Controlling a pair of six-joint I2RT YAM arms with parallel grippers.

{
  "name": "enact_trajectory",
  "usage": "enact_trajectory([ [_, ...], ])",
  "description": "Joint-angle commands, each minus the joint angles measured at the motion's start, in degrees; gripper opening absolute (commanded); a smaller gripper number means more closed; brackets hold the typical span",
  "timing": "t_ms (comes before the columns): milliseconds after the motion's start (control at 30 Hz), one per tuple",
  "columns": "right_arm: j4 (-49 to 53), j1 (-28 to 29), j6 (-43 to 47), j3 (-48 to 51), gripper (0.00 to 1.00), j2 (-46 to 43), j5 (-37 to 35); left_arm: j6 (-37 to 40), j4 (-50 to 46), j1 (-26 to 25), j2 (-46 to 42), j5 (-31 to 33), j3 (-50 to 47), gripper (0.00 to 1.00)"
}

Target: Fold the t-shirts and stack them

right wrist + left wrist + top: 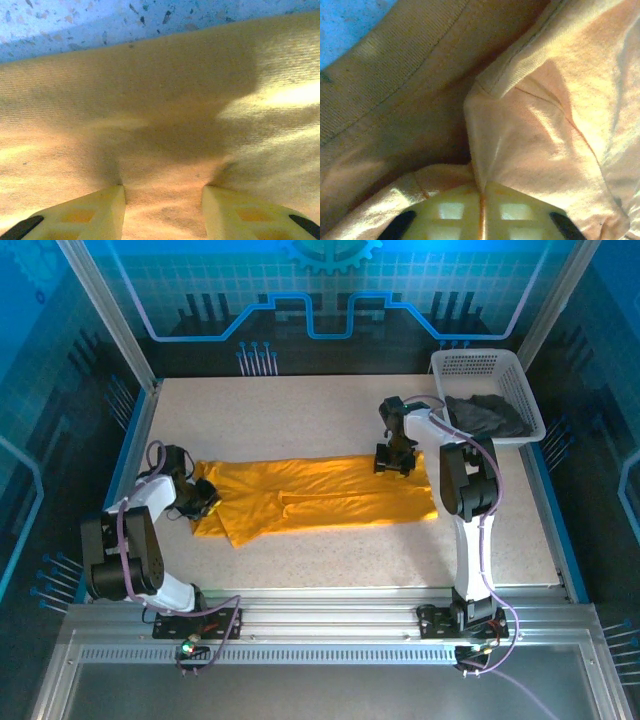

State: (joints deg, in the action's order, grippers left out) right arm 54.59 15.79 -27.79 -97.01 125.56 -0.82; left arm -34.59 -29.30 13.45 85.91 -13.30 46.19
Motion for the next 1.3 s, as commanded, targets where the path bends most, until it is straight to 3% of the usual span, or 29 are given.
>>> enact_trajectory([
  [0,1.5,-0.1,0.3,-0.9,0.45,1.8,0.8,1.1,-2.5,0.3,0.8,0.1,2.2,0.26],
  [233,1.5,-0.4,0.4,-1.2,0.45,1.9,0.8,0.7,-0.4,-0.1,2.4,-2.3,1.6,0.26],
  [533,1.8,-0.4,0.2,-1.3,0.45,2.1,0.7,1.0,-1.7,-0.3,0.8,-1.4,1.7,0.0],
  [800,2.3,-0.3,0.2,-1.7,0.44,2.6,0.4,-0.3,-5.6,-0.2,-1.9,2.0,6.3,0.0],
  [1267,3.7,-0.6,0.3,-3.3,0.44,3.7,0.1,4.8,-10.3,-0.1,9.6,7.1,17.5,0.0],
])
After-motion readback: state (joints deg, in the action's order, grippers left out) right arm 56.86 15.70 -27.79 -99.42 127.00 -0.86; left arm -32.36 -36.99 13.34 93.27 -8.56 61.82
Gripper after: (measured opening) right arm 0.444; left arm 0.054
